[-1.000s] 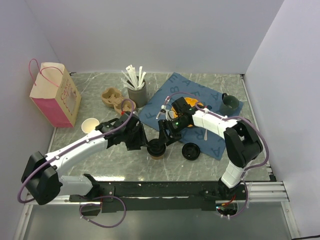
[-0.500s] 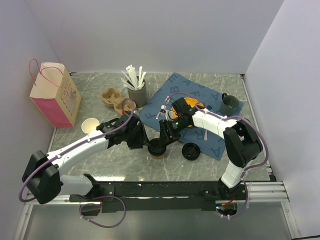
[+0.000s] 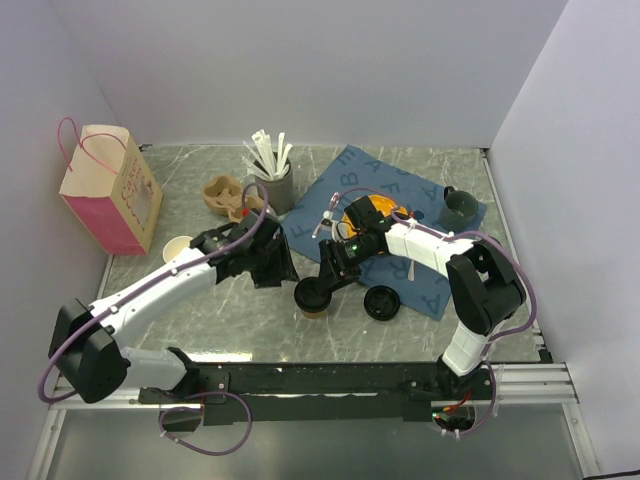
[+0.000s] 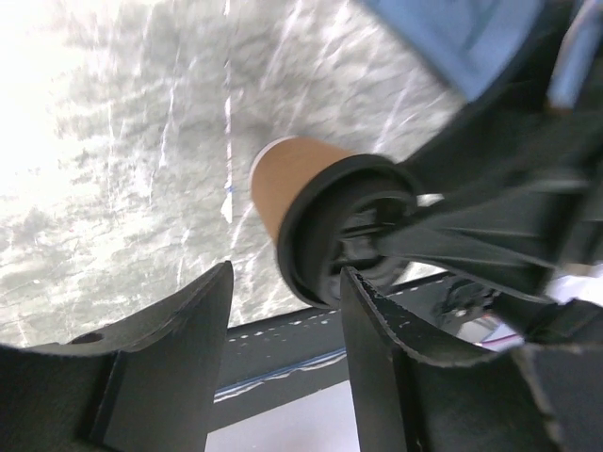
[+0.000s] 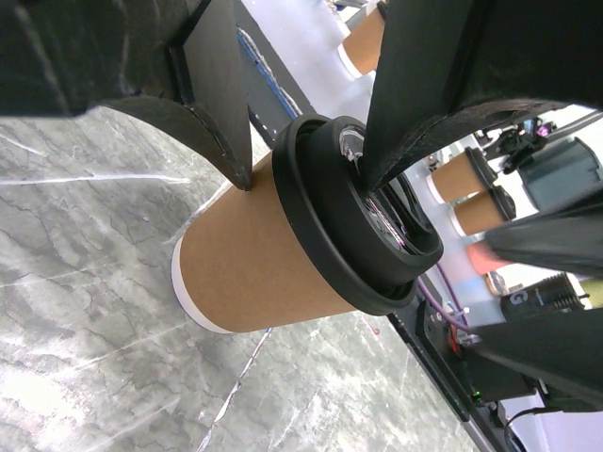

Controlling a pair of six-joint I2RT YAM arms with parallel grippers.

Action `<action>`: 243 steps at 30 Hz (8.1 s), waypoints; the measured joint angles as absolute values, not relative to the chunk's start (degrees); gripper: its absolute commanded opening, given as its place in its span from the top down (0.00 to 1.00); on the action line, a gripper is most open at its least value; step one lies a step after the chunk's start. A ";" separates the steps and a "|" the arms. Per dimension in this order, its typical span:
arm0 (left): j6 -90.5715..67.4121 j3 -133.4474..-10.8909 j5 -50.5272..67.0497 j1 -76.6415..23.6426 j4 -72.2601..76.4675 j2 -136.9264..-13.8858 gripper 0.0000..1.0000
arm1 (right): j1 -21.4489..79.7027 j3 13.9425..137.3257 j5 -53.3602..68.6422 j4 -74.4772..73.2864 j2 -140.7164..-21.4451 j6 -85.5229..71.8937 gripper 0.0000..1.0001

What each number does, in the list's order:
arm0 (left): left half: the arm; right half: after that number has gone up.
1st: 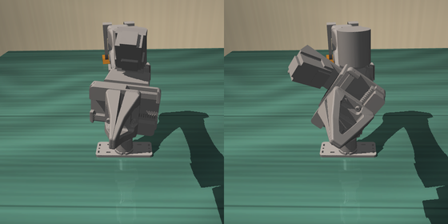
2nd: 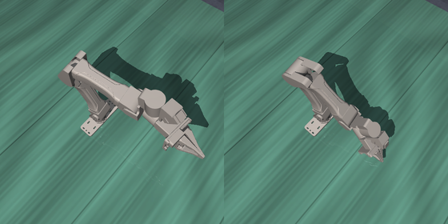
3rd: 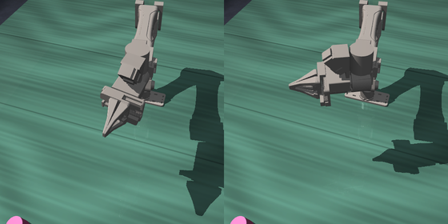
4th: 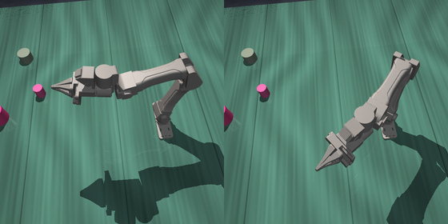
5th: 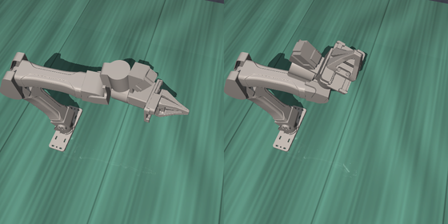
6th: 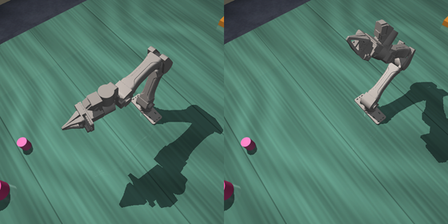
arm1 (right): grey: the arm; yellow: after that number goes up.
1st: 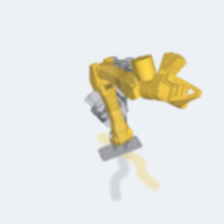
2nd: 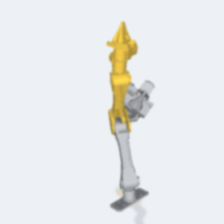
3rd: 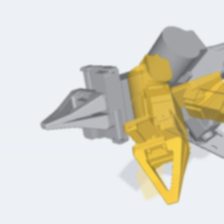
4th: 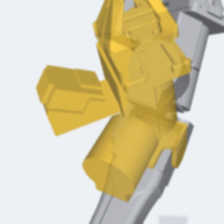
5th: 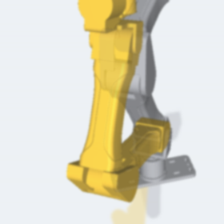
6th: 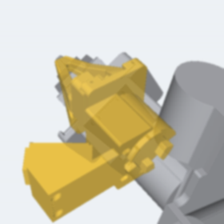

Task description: Pack the takeout coffee

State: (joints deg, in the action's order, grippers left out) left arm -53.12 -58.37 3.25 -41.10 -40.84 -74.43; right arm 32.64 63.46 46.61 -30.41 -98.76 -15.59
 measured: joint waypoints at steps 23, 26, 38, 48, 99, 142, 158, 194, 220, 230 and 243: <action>-53.39 -52.49 6.50 -40.07 -36.16 -74.13 0.51 | 32.75 63.46 46.65 -30.24 -98.76 -15.86 0.44; -53.39 -51.40 6.50 -39.92 -35.07 -74.17 0.51 | 32.75 63.46 46.65 -30.20 -98.76 -15.88 0.44; -54.17 -48.88 7.38 -39.70 -32.03 -75.57 0.54 | 32.49 62.13 47.64 -28.05 -98.74 -16.62 0.46; -56.47 -47.64 5.98 -40.05 -31.77 -73.32 0.44 | 32.49 62.61 47.75 -28.47 -98.74 -16.60 0.42; -53.04 -50.72 -22.87 -40.40 -53.01 -39.48 0.03 | 55.77 86.04 1.39 -52.12 -102.13 -24.84 0.05; -46.81 -45.19 -19.79 -40.40 -39.92 -44.45 0.03 | 41.01 56.51 -8.67 -75.11 -60.97 -41.76 0.28; -45.65 -49.87 -20.64 -40.40 -40.69 -49.93 0.03 | 36.73 48.51 -10.63 -70.87 -57.01 -44.49 0.02; -44.51 -107.92 -43.03 0.12 -58.81 -92.49 0.17 | 36.32 91.26 2.98 -70.59 -69.34 -17.43 0.03; -58.22 -100.09 -40.53 16.99 -57.67 -93.49 0.35 | 36.34 113.93 9.08 -76.31 -90.63 -14.46 0.04; -56.34 -100.31 -38.22 18.09 -56.12 -97.73 0.97 | 36.38 116.31 9.17 -76.97 -93.93 -14.17 0.03; -50.39 -111.48 -28.01 18.06 -52.18 -96.33 0.99 | 36.38 117.08 9.06 -77.28 -94.37 -13.61 0.03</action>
